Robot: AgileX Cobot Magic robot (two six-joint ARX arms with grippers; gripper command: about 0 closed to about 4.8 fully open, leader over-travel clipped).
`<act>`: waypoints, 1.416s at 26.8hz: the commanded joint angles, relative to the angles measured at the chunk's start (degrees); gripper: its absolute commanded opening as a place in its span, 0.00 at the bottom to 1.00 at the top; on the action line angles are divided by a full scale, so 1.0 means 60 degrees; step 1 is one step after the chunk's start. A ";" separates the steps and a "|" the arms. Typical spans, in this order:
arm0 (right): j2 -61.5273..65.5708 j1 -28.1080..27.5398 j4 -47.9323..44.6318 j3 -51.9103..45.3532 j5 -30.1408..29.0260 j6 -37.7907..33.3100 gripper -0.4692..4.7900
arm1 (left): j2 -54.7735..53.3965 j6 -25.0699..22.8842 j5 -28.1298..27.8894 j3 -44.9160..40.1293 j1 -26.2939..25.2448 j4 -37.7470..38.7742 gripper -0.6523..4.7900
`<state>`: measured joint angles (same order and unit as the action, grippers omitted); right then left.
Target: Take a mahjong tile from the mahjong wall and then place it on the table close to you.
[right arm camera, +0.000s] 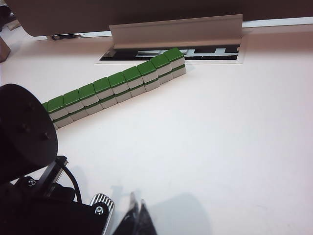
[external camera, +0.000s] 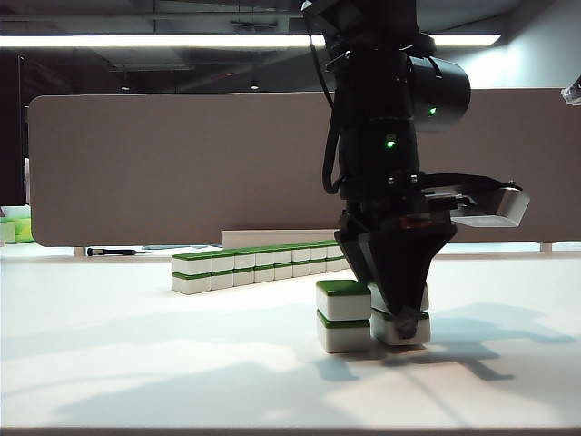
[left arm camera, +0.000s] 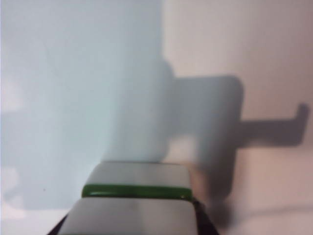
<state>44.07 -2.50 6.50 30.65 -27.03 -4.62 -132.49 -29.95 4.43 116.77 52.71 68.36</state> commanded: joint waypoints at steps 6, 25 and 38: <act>-0.0025 0.0011 -0.0098 0.0058 -0.0015 0.0022 0.09 | -0.0098 -0.0007 0.0117 -0.0029 0.0153 0.0306 0.46; -0.0080 0.0015 -0.0055 0.0058 -0.0015 0.0022 0.09 | -0.0080 -0.0007 -0.0991 0.0091 0.0182 0.0127 0.77; -0.0076 0.0018 -0.0055 0.0058 -0.0015 0.0022 0.09 | 0.0091 0.0062 -0.0951 0.0583 0.0441 0.0729 0.82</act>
<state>43.70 -2.50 6.79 30.65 -27.03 -4.62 -132.64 -29.78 -1.54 120.05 55.16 71.90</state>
